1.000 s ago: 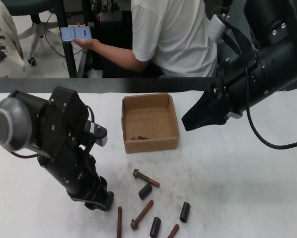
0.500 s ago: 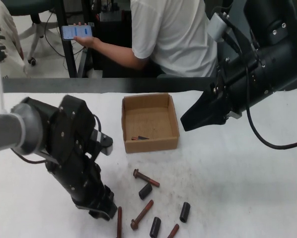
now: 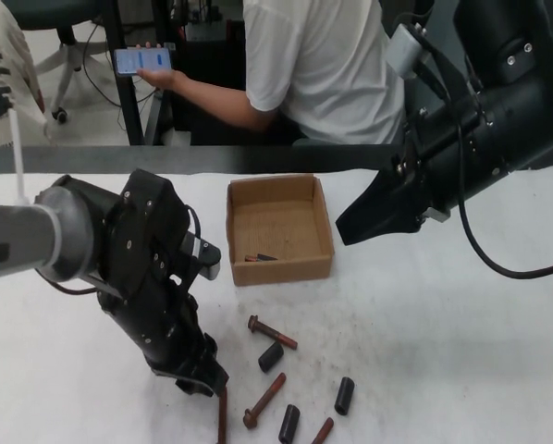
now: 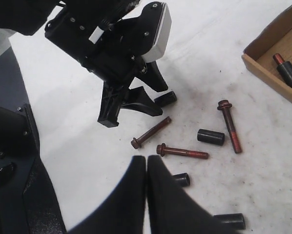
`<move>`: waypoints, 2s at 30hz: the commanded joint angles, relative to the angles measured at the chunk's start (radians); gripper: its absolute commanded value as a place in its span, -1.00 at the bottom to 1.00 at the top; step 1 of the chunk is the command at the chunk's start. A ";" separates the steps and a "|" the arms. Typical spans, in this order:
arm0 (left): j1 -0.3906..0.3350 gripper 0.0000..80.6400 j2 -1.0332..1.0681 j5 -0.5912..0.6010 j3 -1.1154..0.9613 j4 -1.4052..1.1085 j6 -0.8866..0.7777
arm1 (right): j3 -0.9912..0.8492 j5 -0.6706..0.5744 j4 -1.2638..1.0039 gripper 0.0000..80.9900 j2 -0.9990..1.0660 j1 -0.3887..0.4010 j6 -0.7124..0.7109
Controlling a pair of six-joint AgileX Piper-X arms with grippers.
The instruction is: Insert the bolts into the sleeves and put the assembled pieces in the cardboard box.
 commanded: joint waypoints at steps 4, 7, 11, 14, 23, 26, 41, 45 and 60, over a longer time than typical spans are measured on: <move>-0.004 0.14 0.035 -0.012 -0.011 0.036 0.014 | 0.000 -0.043 0.003 -0.98 -0.020 0.002 0.007; -0.004 0.14 0.045 -0.015 -0.011 0.069 0.014 | 0.000 -0.041 0.003 -0.98 -0.024 0.002 0.005; -0.004 0.14 0.045 -0.015 -0.011 0.077 0.014 | 0.000 -0.041 0.003 -0.98 -0.026 0.002 -0.002; -0.004 0.14 0.045 -0.015 -0.011 0.077 0.014 | 0.000 -0.041 0.000 -0.98 -0.026 0.002 -0.002; -0.004 -0.73 0.043 -0.024 -0.011 -0.006 -0.011 | 0.000 -0.041 0.002 -0.98 -0.026 0.002 -0.002; -0.004 -0.99 0.043 -0.024 -0.011 -0.053 -0.013 | 0.000 -0.041 0.002 -0.98 -0.031 0.002 -0.002; -0.001 -0.99 -0.105 0.063 -0.011 -0.024 -0.021 | 0.107 0.115 -0.100 -0.98 -0.004 0.002 -0.099; 0.003 -0.99 -0.241 0.070 -0.011 -0.071 -0.025 | 0.131 0.180 -0.142 -0.98 0.070 0.002 -0.099; 0.072 -0.99 -0.426 0.045 -0.011 -0.050 -0.058 | 0.085 0.116 -0.329 -0.34 0.321 0.084 -0.019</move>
